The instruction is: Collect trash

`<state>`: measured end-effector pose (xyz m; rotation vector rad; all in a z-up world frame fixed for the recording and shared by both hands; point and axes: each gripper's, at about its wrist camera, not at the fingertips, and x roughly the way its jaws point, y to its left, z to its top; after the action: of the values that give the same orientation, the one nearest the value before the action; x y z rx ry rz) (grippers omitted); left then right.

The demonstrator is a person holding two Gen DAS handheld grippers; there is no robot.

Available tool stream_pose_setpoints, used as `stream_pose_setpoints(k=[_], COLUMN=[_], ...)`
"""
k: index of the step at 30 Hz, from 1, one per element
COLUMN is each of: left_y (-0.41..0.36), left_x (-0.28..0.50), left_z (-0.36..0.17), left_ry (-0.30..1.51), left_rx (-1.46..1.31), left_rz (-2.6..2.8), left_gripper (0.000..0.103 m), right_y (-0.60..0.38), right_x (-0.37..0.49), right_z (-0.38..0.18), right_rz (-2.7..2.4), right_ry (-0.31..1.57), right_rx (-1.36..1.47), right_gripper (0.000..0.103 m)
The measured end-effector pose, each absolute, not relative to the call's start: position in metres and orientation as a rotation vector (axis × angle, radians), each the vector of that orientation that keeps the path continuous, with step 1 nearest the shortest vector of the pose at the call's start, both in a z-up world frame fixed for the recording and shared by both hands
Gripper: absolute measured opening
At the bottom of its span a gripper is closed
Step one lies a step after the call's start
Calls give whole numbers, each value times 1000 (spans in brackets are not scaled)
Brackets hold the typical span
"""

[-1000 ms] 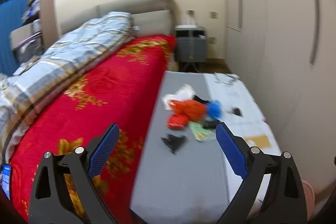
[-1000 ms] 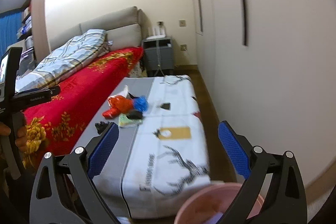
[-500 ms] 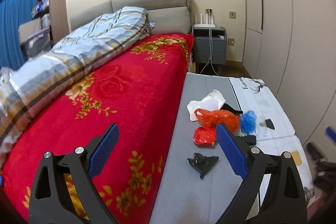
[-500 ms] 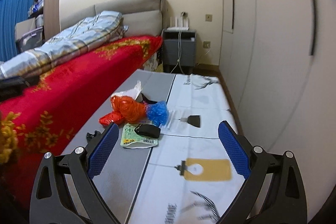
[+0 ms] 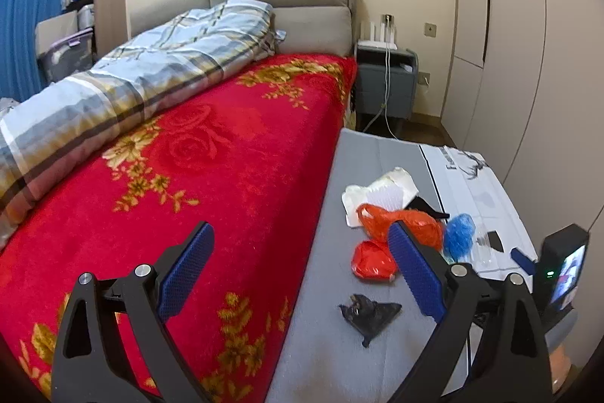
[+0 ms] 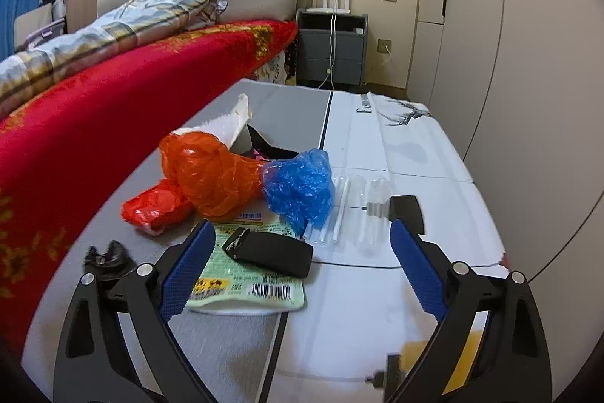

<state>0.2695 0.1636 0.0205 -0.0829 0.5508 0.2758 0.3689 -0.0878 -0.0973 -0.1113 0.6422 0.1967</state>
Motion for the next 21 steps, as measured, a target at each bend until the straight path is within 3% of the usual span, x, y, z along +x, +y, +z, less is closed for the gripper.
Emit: stream_pose_setpoints(k=[6, 9, 11, 13, 14, 16, 21], left_y=[174, 177, 179, 178, 177, 176, 176], left_x=[274, 275, 275, 274, 274, 275, 275], left_z=[16, 14, 14, 14, 14, 14, 14], left_ry=[571, 577, 572, 570, 570, 569, 563], left_rx=[-128, -142, -145, -139, -134, -129, -122], left_rz=[289, 298, 304, 303, 302, 300, 305], left_gripper=[90, 90, 90, 90, 90, 90, 90], right_y=[-79, -78, -76, -73, -72, -70, -76], right_x=[394, 400, 401, 402, 401, 399, 381], right_z=[-118, -122, -125, -128, -129, -128, -115], right_rz=[185, 183, 214, 238, 255, 262, 263], right_ry=[741, 775, 792, 812, 818, 807, 702], right_rx=[-124, -133, -134, -141, -145, -151, -143], right_gripper=[88, 75, 51, 40, 26, 11, 8])
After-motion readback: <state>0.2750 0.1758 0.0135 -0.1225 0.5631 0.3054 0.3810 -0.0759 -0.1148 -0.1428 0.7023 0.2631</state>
